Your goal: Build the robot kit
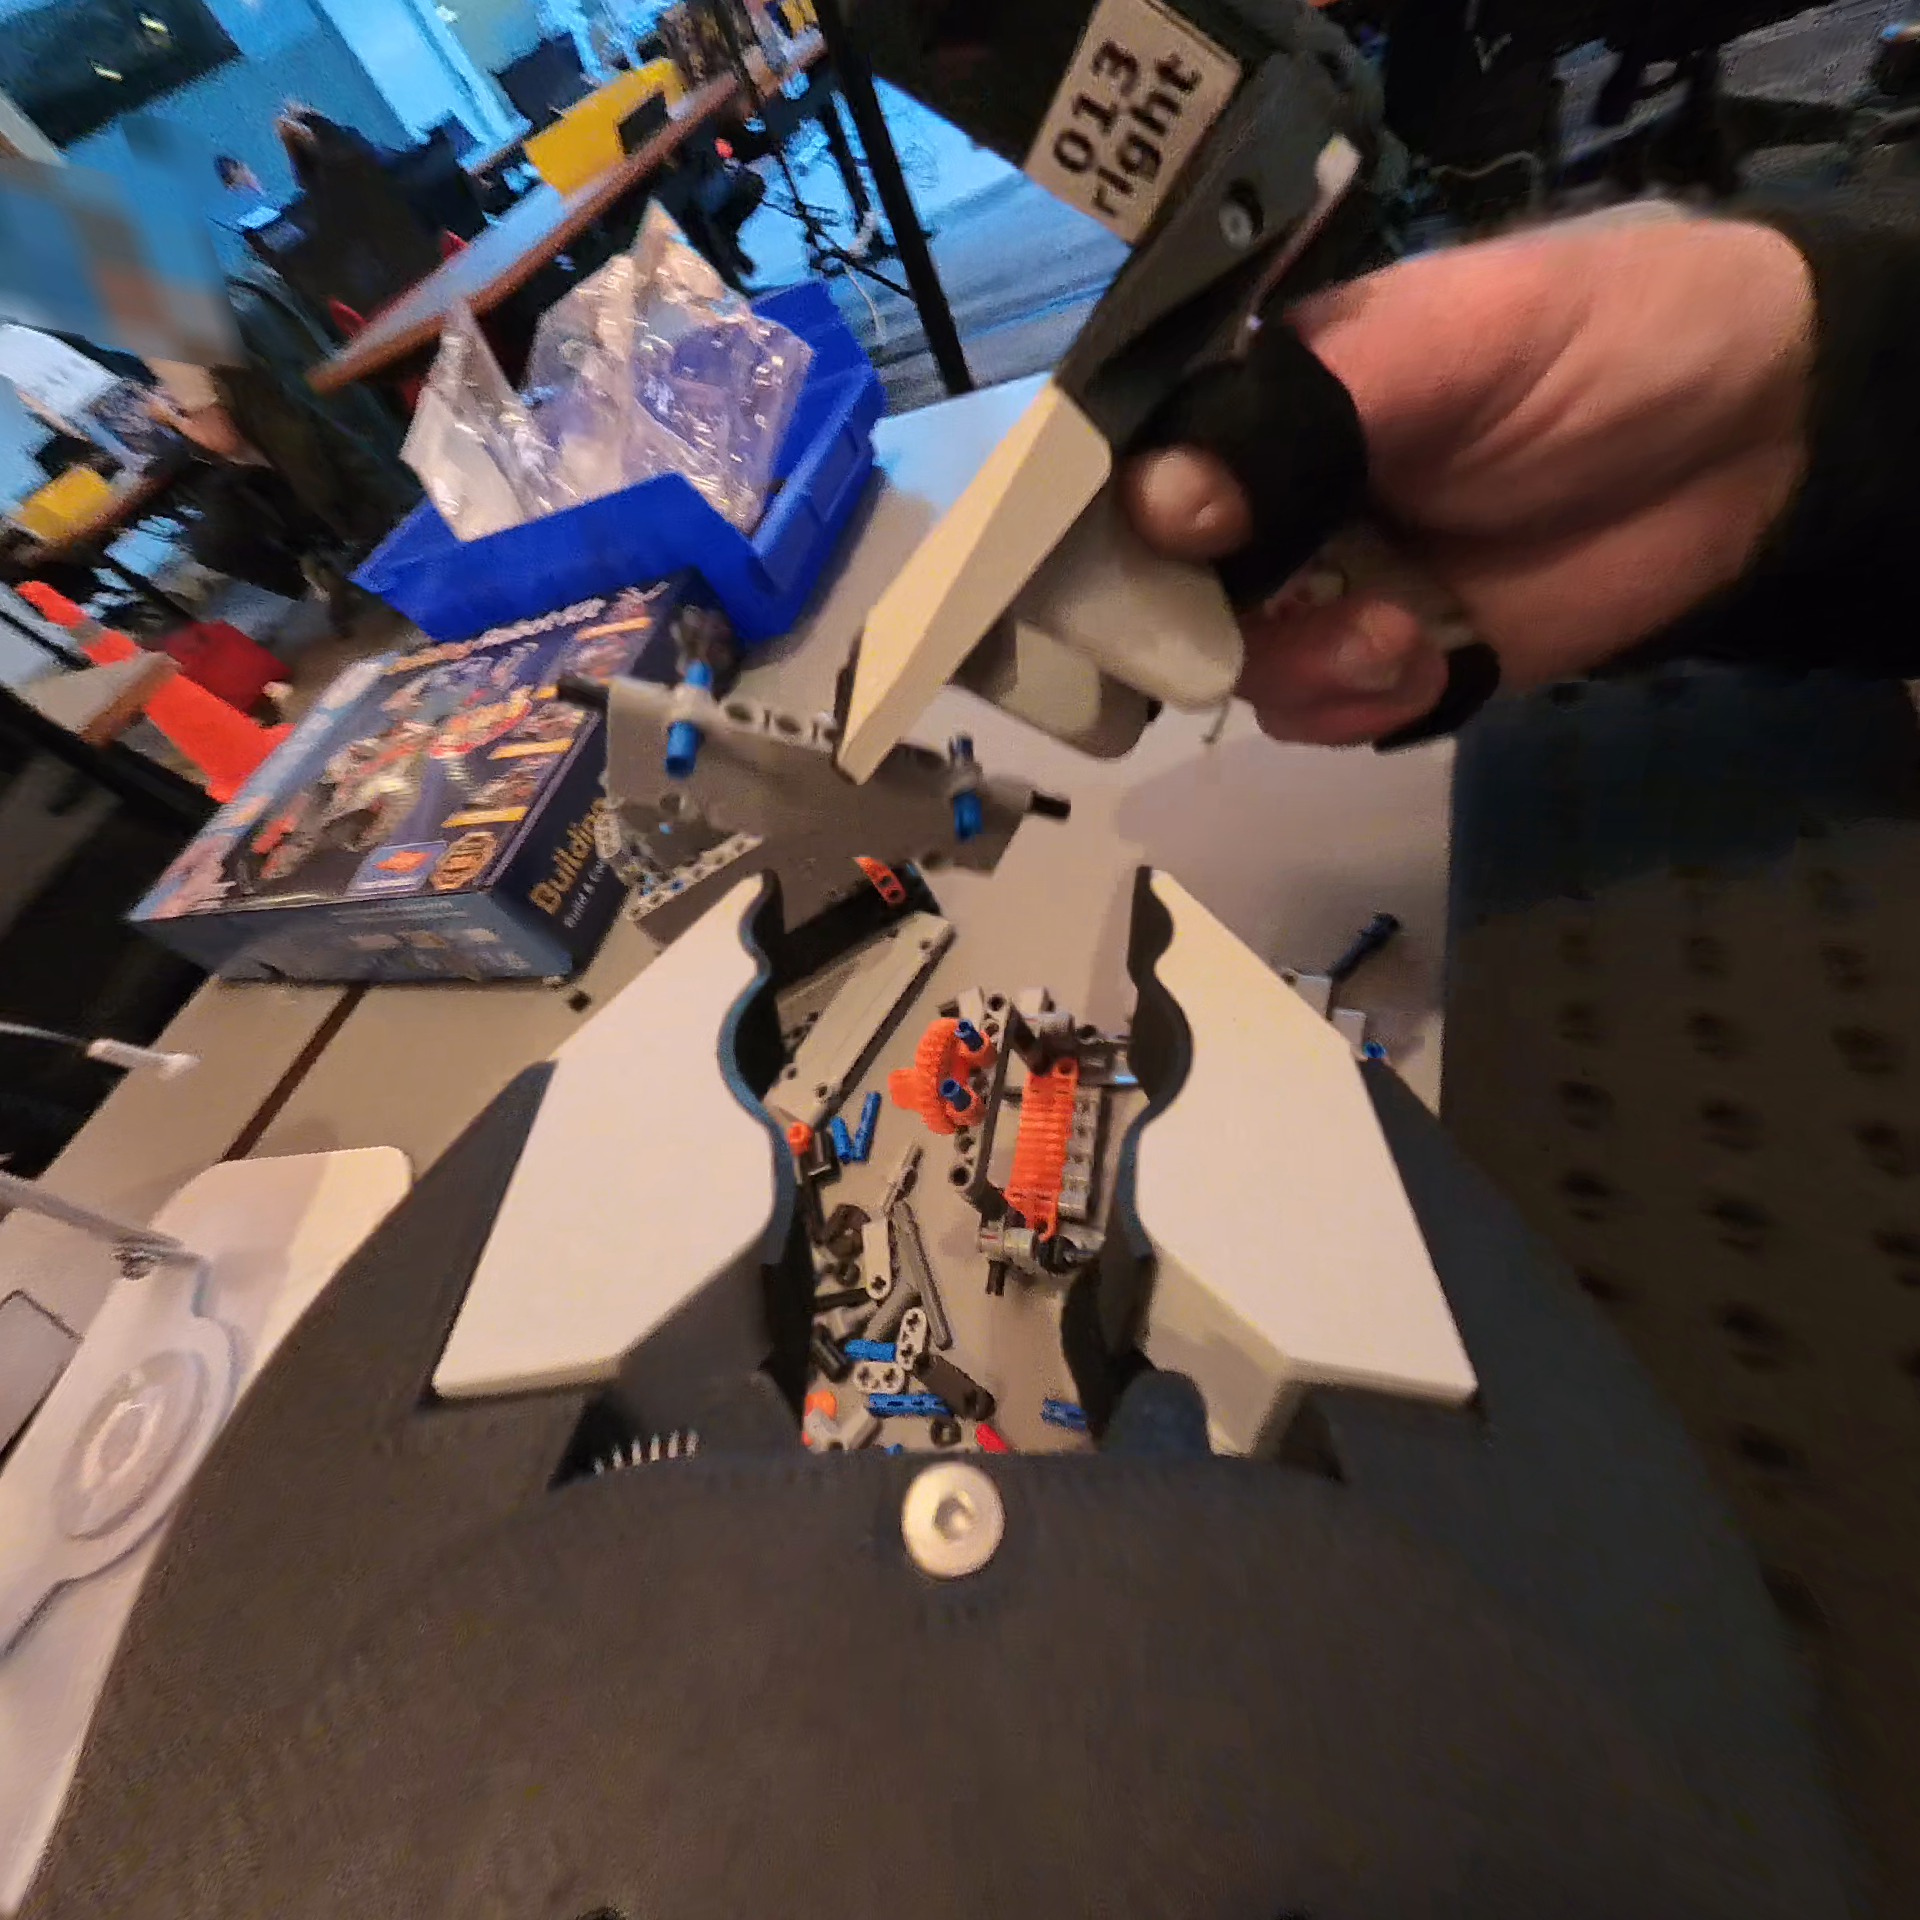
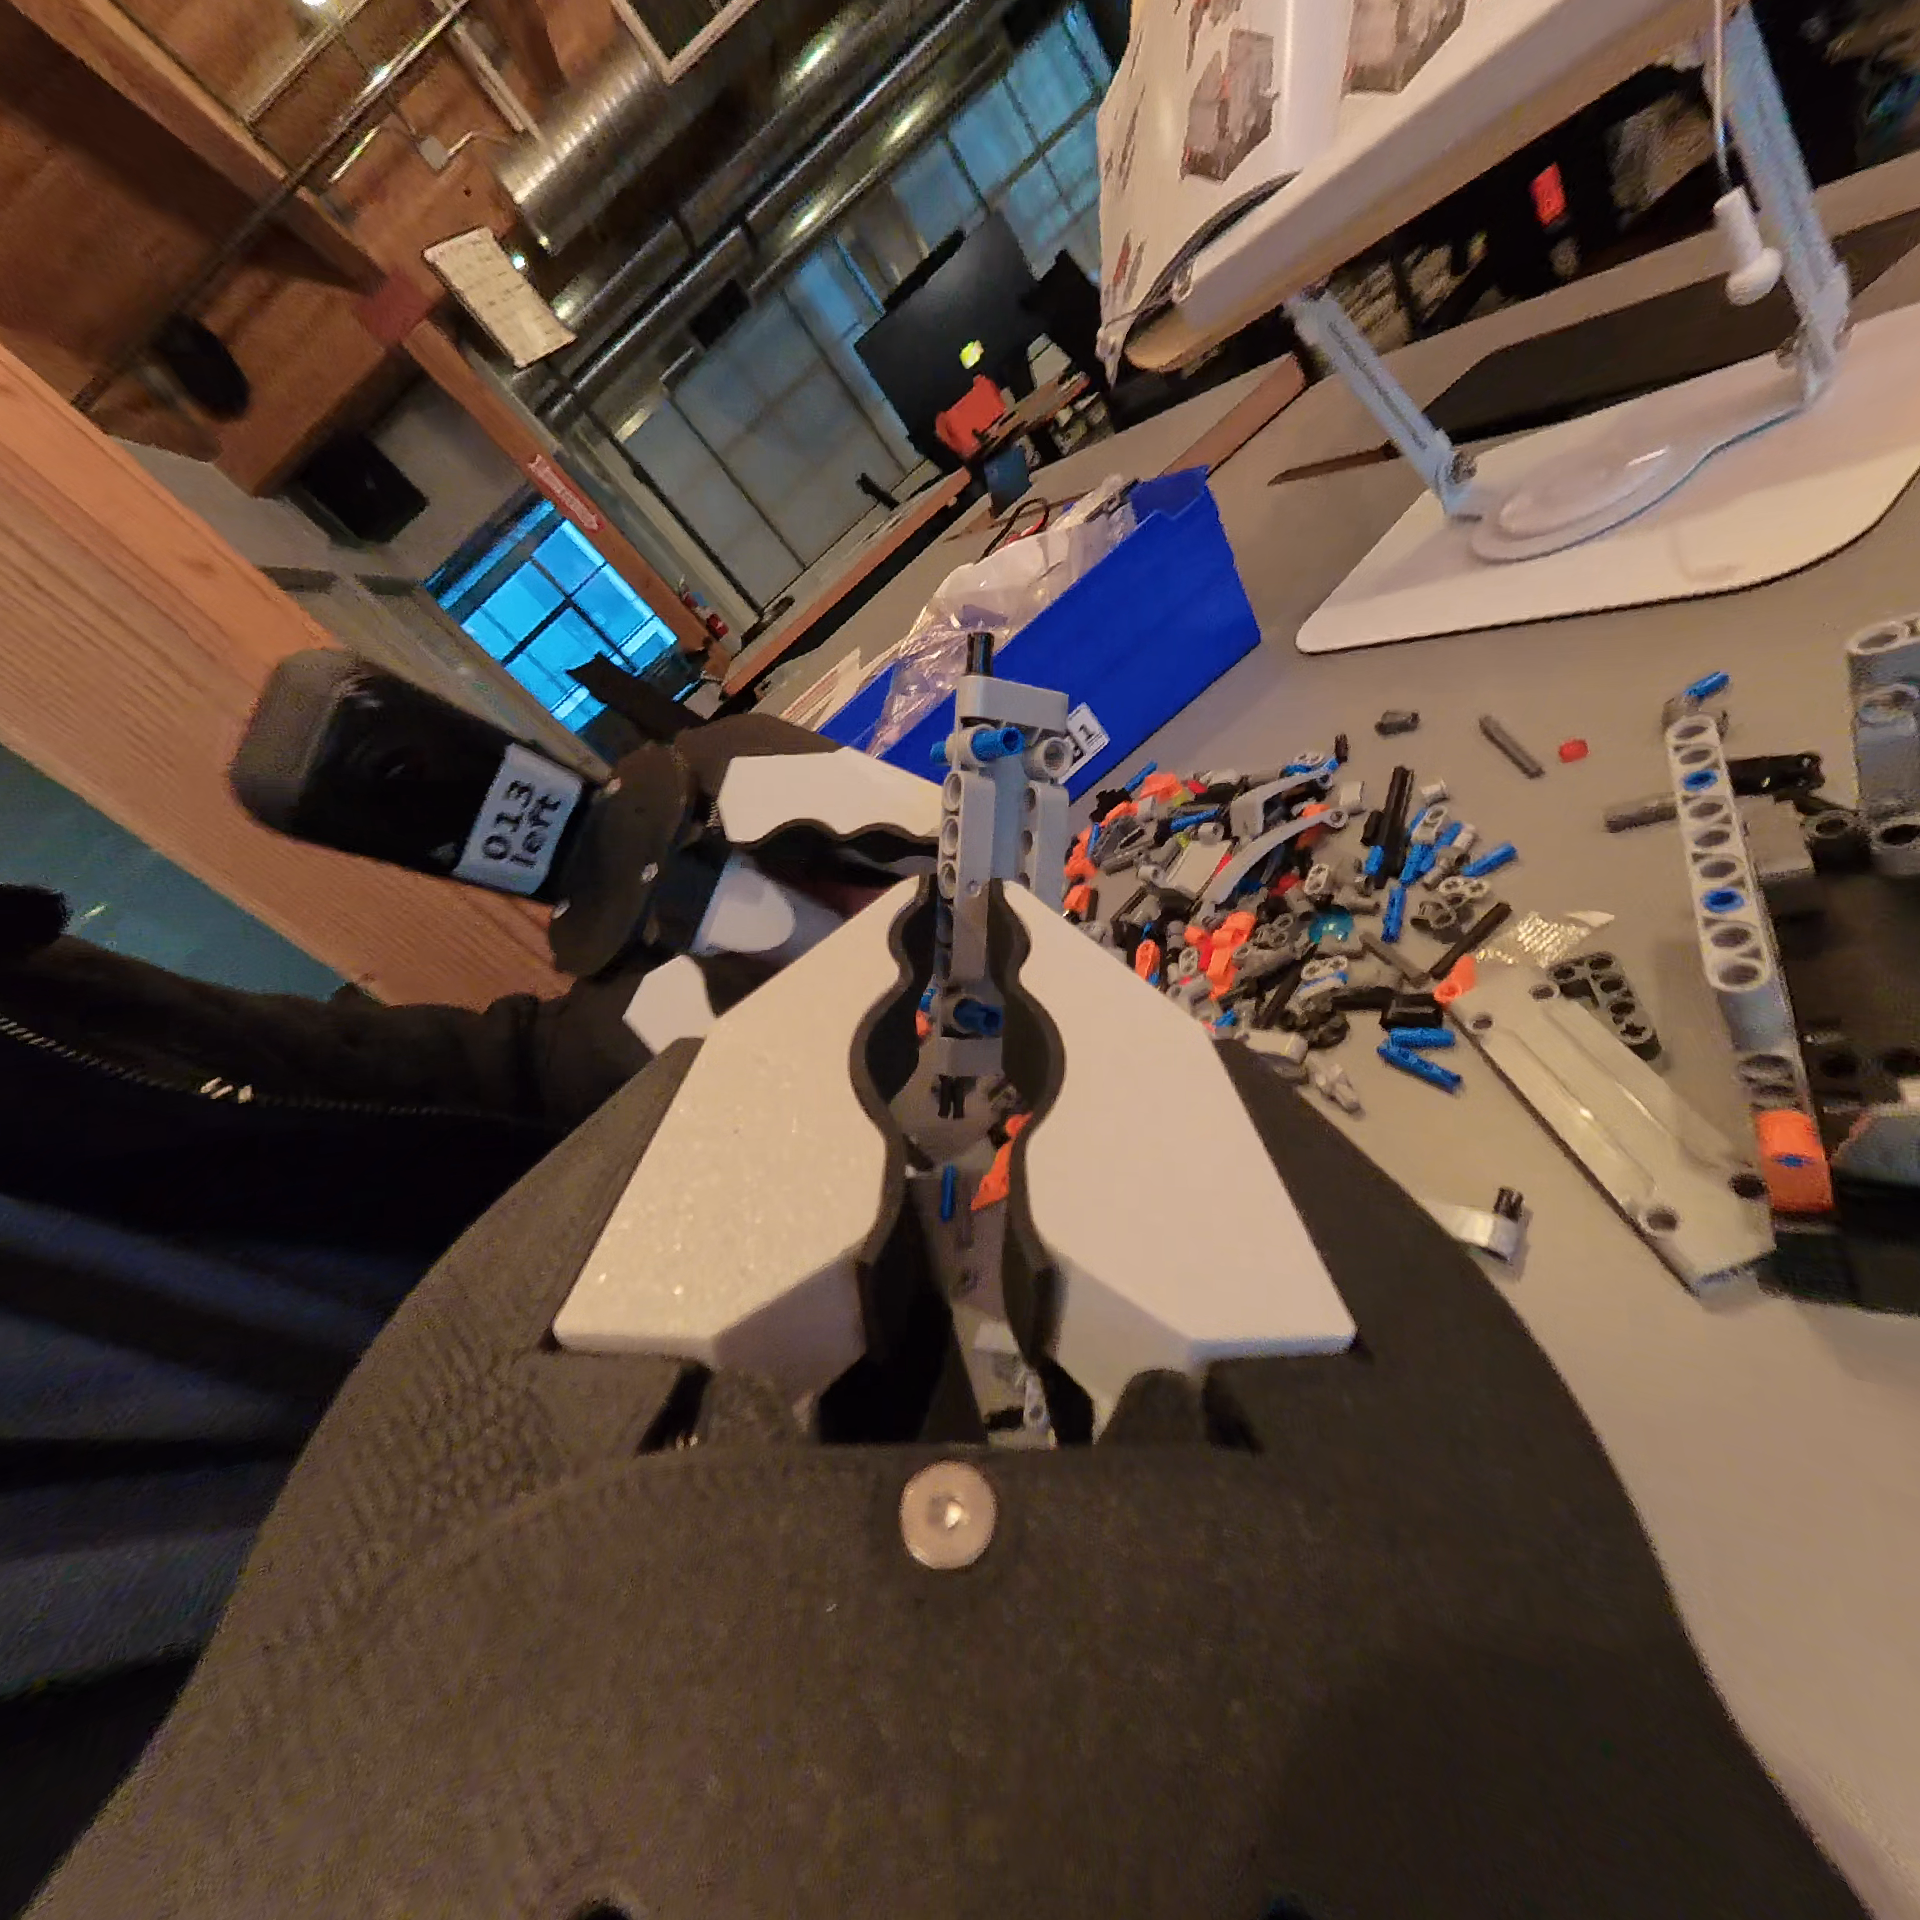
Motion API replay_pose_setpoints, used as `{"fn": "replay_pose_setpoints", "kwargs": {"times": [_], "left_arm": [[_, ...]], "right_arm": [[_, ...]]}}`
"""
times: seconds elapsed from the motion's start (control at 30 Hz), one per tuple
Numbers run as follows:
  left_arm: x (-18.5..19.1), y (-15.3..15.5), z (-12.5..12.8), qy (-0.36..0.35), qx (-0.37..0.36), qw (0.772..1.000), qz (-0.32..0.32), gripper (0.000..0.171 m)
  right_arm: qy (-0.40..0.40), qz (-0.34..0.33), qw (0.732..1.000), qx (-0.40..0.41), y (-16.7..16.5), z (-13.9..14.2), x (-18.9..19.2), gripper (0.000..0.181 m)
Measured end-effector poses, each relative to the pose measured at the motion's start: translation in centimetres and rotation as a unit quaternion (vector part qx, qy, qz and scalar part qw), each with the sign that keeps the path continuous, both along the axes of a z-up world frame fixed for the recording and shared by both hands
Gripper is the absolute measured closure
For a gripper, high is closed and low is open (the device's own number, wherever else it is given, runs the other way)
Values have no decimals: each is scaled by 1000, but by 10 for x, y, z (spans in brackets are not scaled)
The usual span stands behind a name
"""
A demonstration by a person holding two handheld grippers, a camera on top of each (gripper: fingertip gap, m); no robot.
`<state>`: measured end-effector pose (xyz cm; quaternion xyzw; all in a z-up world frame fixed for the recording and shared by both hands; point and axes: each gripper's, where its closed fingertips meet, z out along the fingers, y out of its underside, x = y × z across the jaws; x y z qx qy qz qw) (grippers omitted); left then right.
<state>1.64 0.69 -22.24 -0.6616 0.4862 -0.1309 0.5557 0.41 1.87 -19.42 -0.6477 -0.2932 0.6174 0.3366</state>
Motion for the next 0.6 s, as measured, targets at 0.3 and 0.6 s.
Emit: {"fn": "replay_pose_setpoints", "kwargs": {"times": [0.3,0.6], "left_arm": [[-18,16,14,-31,20,997,69,123],[-27,9,30,-49,39,997,49,153]], "right_arm": [[34,-78,995,47,1,15,-27,174],[63,-57,994,61,-10,34,-35,175]]}}
